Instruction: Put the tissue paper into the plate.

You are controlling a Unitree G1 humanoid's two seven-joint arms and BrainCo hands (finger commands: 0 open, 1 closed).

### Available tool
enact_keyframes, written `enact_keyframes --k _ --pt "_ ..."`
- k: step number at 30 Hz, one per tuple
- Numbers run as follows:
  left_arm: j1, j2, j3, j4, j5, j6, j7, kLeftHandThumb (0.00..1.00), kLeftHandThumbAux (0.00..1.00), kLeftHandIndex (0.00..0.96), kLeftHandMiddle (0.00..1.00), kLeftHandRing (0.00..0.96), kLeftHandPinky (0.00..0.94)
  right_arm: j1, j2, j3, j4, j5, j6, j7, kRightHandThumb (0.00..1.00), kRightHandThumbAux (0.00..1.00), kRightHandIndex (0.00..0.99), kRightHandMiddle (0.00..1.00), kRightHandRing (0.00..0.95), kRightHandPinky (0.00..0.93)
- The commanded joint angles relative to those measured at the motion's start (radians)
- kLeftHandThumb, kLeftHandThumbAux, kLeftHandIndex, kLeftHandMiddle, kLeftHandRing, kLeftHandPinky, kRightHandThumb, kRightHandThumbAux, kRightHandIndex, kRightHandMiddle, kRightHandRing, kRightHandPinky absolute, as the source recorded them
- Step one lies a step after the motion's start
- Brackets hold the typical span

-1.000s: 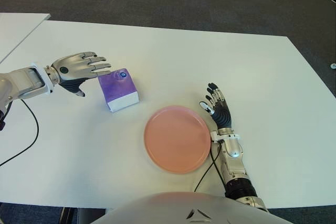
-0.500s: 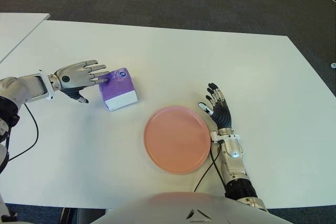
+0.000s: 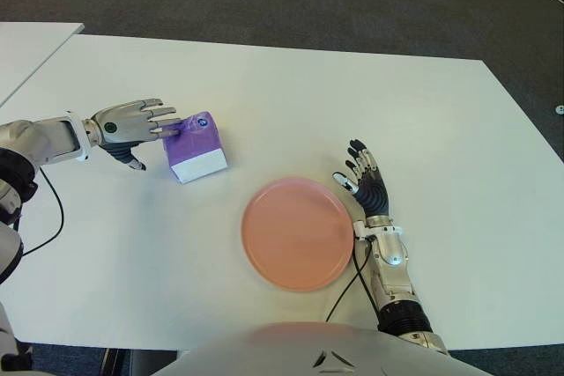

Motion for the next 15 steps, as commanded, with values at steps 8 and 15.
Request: enact_keyframes --k 8,15 --pt "-0.002 -0.02 -0.045 -0.011 -0.028 -0.01 0.007 0.505 0.224 0.0 0.0 0.0 0.0 0.128 -0.002 0.011 0.099 -0.011 0.067 0.01 0.074 0.679 0.0 0.0 0.0 0.0" --pt "-0.001 0.003 -0.005 -0.084 -0.09 -0.042 0.029 0.481 0.216 0.0 0.0 0.0 0.0 0.132 -0.005 0.015 0.095 -0.018 0.077 0.008 0.068 0.678 0.0 0.0 0.0 0.0"
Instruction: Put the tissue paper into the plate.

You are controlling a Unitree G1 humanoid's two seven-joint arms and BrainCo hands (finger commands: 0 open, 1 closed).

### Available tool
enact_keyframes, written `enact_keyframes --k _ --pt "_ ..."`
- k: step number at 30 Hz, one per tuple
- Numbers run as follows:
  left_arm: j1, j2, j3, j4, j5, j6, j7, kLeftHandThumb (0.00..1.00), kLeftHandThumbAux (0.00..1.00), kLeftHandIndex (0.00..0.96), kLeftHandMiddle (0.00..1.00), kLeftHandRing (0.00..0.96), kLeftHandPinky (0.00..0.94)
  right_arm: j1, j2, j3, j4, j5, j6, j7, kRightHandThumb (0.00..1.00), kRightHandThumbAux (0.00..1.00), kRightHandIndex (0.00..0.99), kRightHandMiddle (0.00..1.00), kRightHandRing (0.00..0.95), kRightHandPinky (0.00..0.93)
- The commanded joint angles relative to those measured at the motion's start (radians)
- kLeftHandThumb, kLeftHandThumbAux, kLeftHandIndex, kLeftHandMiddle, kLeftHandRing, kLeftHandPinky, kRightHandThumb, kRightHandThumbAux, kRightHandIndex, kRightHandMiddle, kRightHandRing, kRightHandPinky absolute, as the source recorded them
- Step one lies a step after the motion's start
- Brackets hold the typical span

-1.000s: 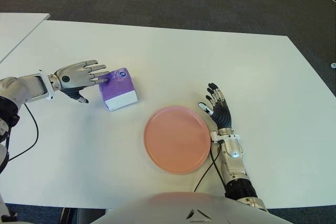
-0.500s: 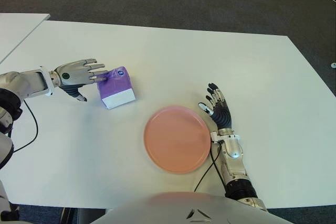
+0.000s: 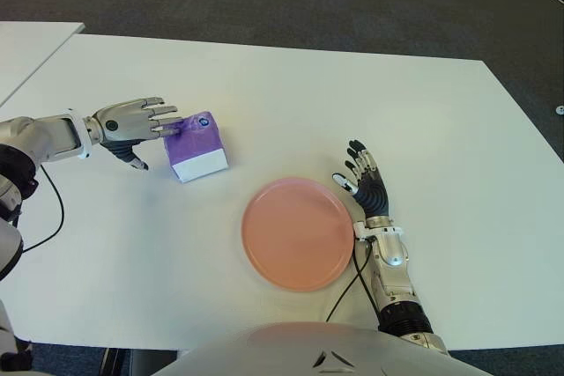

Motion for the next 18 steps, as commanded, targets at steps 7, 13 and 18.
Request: enact_keyframes --k 7,13,18 --pt "0.029 0.027 0.03 -0.09 -0.085 -0.08 0.054 0.445 0.229 0.0 0.0 0.0 0.0 0.129 0.007 0.017 0.101 -0.02 0.077 -0.007 0.061 0.677 0.0 0.0 0.0 0.002" --pt "0.046 0.039 0.05 -0.115 -0.118 -0.107 0.075 0.361 0.26 0.0 0.0 0.0 0.0 0.128 0.01 0.019 0.105 -0.017 0.071 -0.008 0.06 0.68 0.0 0.0 0.0 0.0" --pt "0.077 0.057 0.086 -0.173 -0.154 -0.118 0.079 0.323 0.273 0.0 0.0 0.0 0.0 0.131 0.01 0.022 0.101 -0.02 0.07 -0.008 0.056 0.683 0.0 0.0 0.0 0.0"
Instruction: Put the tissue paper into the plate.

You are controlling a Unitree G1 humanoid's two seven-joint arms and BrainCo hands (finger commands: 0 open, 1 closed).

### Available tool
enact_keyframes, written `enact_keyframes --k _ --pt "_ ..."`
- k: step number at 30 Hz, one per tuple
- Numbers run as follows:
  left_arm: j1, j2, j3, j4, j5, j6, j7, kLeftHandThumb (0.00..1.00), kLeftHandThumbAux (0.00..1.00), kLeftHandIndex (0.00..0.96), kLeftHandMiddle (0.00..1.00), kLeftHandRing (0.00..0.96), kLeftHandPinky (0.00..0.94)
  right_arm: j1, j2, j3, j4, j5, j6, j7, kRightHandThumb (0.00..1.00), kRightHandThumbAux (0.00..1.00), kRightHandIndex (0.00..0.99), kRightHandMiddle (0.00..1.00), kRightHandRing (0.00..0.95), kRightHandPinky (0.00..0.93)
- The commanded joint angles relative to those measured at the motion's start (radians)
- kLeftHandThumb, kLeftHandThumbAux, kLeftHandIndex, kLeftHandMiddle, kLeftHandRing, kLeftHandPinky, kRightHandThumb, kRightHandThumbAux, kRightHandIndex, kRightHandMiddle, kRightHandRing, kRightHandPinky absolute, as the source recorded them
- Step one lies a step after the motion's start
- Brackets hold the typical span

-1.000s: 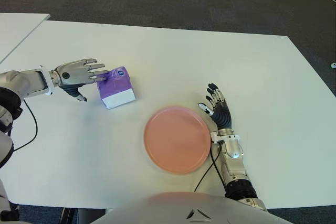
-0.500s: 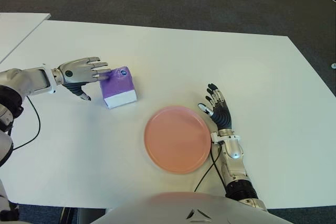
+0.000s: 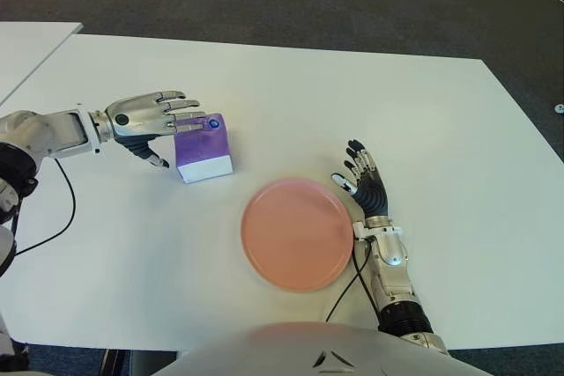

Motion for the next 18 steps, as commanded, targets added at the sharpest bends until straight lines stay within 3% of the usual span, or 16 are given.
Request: enact_keyframes --k 1,18 --pt "0.05 0.024 0.036 -0.059 -0.039 -0.02 0.007 0.313 0.28 0.0 0.0 0.0 0.0 0.132 0.007 0.014 0.101 -0.021 0.069 -0.003 0.055 0.683 0.0 0.0 0.0 0.0" --pt "0.158 0.047 0.183 -0.206 -0.196 -0.107 -0.077 0.236 0.362 0.0 0.0 0.0 0.0 0.131 0.004 0.015 0.116 -0.01 0.061 0.012 0.069 0.667 0.0 0.0 0.0 0.0"
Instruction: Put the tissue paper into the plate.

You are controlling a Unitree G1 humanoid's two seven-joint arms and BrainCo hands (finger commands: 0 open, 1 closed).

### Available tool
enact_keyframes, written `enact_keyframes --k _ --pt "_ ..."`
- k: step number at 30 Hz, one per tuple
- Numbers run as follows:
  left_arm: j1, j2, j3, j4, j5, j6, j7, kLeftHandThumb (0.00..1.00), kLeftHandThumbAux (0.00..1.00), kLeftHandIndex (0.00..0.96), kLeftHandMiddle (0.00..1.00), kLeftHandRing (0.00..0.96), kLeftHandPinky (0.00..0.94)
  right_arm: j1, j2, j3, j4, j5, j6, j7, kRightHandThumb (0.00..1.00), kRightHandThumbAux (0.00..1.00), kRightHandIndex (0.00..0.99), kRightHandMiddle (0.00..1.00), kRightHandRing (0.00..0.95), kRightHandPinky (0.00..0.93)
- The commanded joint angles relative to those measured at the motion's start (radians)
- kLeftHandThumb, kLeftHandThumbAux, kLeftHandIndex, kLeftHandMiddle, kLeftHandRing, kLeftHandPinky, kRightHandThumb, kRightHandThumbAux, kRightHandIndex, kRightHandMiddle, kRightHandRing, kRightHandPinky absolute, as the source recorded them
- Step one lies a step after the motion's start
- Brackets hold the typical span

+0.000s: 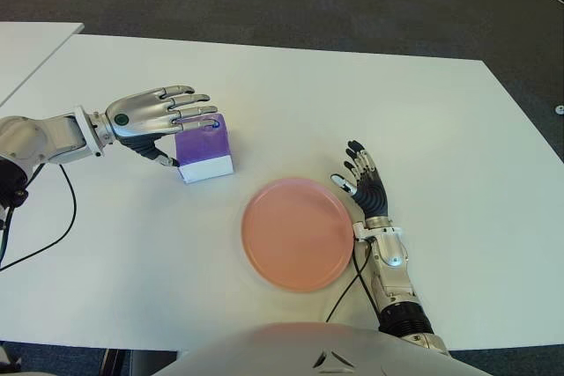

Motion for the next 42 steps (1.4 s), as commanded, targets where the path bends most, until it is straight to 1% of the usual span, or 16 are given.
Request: enact_keyframes --k 1,5,11,15,20,28,37,39,42 --pt "0.051 0.005 0.037 -0.025 -0.053 -0.04 -0.048 0.235 0.366 0.0 0.0 0.0 0.0 0.13 0.005 0.009 0.118 -0.008 0.061 0.011 0.069 0.666 0.0 0.0 0.0 0.0" --pt "0.072 0.001 0.062 -0.041 -0.072 -0.051 -0.065 0.232 0.38 0.0 0.0 0.0 0.0 0.134 0.009 0.013 0.11 -0.01 0.062 0.011 0.067 0.666 0.0 0.0 0.0 0.0" --pt "0.06 -0.019 0.045 0.005 -0.024 -0.042 -0.058 0.199 0.398 0.0 0.0 0.0 0.0 0.134 0.005 0.014 0.102 -0.017 0.074 0.008 0.073 0.671 0.0 0.0 0.0 0.0" --pt "0.032 -0.042 0.015 0.066 0.02 -0.032 -0.054 0.191 0.399 0.0 0.0 0.0 0.0 0.132 0.004 0.012 0.106 -0.015 0.074 0.008 0.078 0.678 0.0 0.0 0.0 0.0" --pt "-0.015 -0.102 -0.048 0.174 0.109 0.028 -0.016 0.184 0.394 0.0 0.0 0.0 0.0 0.139 0.011 0.013 0.089 -0.01 0.076 0.006 0.068 0.689 0.0 0.0 0.0 0.0" --pt "-0.07 -0.161 -0.134 0.276 0.204 0.106 0.062 0.211 0.374 0.0 0.0 0.0 0.0 0.148 0.012 0.011 0.071 -0.008 0.078 0.006 0.066 0.705 0.0 0.0 0.0 0.0" --pt "-0.119 -0.18 -0.216 0.341 0.258 0.148 0.129 0.285 0.332 0.0 0.0 0.0 0.0 0.15 0.008 0.006 0.075 -0.009 0.071 0.005 0.072 0.704 0.0 0.0 0.0 0.0" --pt "-0.132 -0.178 -0.232 0.348 0.268 0.151 0.137 0.297 0.328 0.0 0.0 0.0 0.0 0.151 0.008 0.004 0.075 -0.009 0.07 0.004 0.072 0.705 0.0 0.0 0.0 0.0" --pt "-0.15 -0.172 -0.263 0.346 0.298 0.175 0.141 0.324 0.328 0.0 0.0 0.0 0.0 0.155 0.006 0.002 0.077 -0.007 0.071 0.005 0.069 0.71 0.0 0.0 0.0 0.0"
